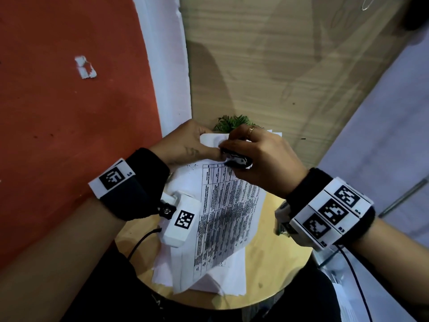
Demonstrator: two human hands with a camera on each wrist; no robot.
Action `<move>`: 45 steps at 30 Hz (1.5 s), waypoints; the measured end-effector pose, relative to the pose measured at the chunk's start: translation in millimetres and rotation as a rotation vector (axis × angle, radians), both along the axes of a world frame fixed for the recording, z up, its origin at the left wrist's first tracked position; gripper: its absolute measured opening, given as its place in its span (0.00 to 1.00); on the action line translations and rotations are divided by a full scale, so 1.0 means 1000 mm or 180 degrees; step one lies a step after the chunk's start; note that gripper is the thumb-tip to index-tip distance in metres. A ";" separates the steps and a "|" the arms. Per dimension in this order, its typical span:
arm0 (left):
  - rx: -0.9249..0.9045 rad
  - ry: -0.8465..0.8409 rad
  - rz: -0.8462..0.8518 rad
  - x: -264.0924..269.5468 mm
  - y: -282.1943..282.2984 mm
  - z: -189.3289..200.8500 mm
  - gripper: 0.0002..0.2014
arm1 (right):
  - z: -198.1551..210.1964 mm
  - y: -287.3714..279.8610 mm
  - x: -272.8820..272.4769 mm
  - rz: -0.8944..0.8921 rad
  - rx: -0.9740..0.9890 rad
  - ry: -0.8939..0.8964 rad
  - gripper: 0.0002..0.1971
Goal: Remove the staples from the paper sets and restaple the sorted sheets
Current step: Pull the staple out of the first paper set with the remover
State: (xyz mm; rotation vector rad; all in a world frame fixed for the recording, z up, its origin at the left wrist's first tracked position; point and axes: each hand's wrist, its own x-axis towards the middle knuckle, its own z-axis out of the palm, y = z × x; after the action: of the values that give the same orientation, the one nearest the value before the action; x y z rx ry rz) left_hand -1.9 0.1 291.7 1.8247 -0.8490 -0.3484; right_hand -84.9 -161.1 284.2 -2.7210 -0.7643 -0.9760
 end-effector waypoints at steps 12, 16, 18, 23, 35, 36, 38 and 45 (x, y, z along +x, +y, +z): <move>0.0028 0.0175 -0.0068 0.002 0.005 0.002 0.06 | 0.000 -0.011 0.007 0.0234 0.0397 0.0132 0.13; -0.0025 0.0145 -0.0157 0.001 0.005 0.000 0.15 | -0.006 -0.012 0.008 0.0255 0.0565 0.0146 0.12; -0.0103 0.0127 -0.0172 0.002 0.004 -0.001 0.16 | -0.006 -0.011 0.007 0.0283 0.0683 0.0109 0.11; -0.0123 0.0135 -0.0122 0.001 0.001 0.001 0.08 | -0.005 -0.016 0.007 0.0359 0.1106 0.0111 0.13; -0.0017 -0.0970 0.1040 0.002 -0.012 -0.022 0.27 | -0.013 -0.017 0.013 -0.0268 0.0709 -0.0361 0.14; 0.0061 -0.0973 0.1127 0.003 -0.010 -0.022 0.32 | -0.015 -0.021 0.014 -0.0325 0.0708 -0.0320 0.15; 0.0185 -0.0937 0.1157 0.006 -0.006 -0.023 0.43 | -0.021 -0.027 0.017 -0.0470 0.0747 -0.0181 0.15; 0.0509 -0.0610 0.1122 0.033 0.002 -0.036 0.46 | -0.052 -0.034 0.034 -0.1362 0.0495 0.0746 0.15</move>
State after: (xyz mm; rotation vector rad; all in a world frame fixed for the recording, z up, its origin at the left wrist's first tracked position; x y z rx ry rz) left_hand 31.1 2.5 255.3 2.1379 -0.6233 -0.0160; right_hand -51.0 -194.8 232.1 -2.8426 -0.0614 -0.7235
